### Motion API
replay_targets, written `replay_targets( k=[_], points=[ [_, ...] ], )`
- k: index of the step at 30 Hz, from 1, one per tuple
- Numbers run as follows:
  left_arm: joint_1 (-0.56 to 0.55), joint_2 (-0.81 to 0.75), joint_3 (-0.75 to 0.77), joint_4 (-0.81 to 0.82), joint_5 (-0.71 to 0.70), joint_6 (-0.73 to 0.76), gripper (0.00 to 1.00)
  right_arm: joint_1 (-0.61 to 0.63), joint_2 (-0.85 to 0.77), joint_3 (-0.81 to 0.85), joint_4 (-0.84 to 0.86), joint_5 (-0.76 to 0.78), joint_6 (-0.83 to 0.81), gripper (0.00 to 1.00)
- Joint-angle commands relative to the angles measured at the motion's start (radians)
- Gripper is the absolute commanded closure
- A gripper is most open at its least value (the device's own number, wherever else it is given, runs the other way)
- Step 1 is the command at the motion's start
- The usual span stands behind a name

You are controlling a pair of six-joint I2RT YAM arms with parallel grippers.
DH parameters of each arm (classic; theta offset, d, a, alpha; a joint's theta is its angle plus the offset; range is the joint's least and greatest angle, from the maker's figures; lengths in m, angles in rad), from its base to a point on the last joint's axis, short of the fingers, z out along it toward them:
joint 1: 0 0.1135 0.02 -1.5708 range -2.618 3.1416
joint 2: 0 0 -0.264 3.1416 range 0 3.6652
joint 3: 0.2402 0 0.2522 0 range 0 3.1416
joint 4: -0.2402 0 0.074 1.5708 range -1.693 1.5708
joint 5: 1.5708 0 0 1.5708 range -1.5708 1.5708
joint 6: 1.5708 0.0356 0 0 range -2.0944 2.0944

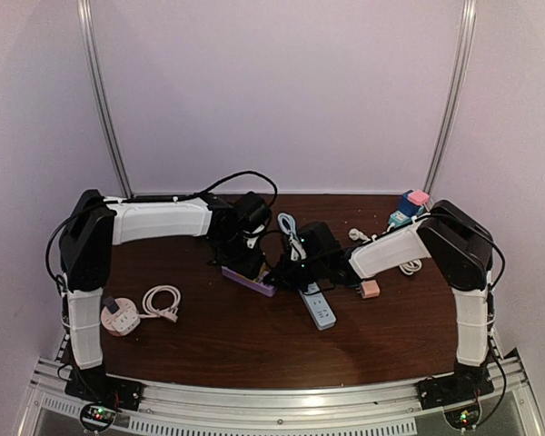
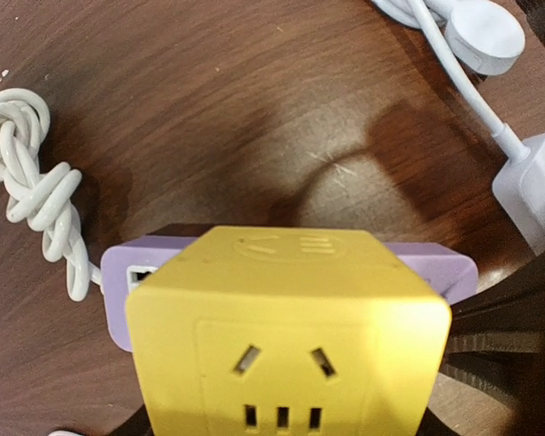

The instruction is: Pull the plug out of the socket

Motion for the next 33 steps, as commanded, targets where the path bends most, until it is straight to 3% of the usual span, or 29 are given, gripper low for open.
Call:
replay_targets(
  k=[1, 4, 8, 13, 18, 23, 26, 33],
  points=[
    [0.007, 0.006, 0.015, -0.013, 0.025, 0.014, 0.41, 0.010, 0.047, 0.005, -0.035, 0.033, -0.004, 1.00],
    [0.007, 0.001, 0.041, -0.008, 0.016, 0.030, 0.43, 0.011, 0.051, 0.004, -0.035, 0.036, -0.005, 1.00],
    [0.012, 0.007, 0.077, -0.007, 0.003, 0.061, 0.27, 0.011, 0.057, 0.005, -0.033, 0.033, -0.003, 1.00],
    [0.037, 0.016, 0.077, -0.005, 0.006, 0.075, 0.24, 0.011, 0.055, 0.002, -0.033, 0.036, -0.003, 1.00],
    [0.045, 0.020, 0.076, -0.006, 0.029, 0.090, 0.37, 0.010, 0.060, -0.001, -0.034, 0.039, -0.003, 1.00],
    [0.043, 0.004, 0.091, -0.007, 0.079, 0.102, 0.70, 0.011, 0.067, 0.004, -0.044, 0.048, 0.001, 1.00],
    [0.032, -0.021, 0.115, -0.007, 0.086, 0.102, 0.78, 0.011, 0.074, 0.015, -0.067, 0.060, -0.002, 1.00],
    [0.009, -0.085, 0.159, -0.013, 0.014, 0.109, 0.81, 0.010, 0.091, 0.032, -0.105, 0.073, -0.003, 1.00]
  ],
)
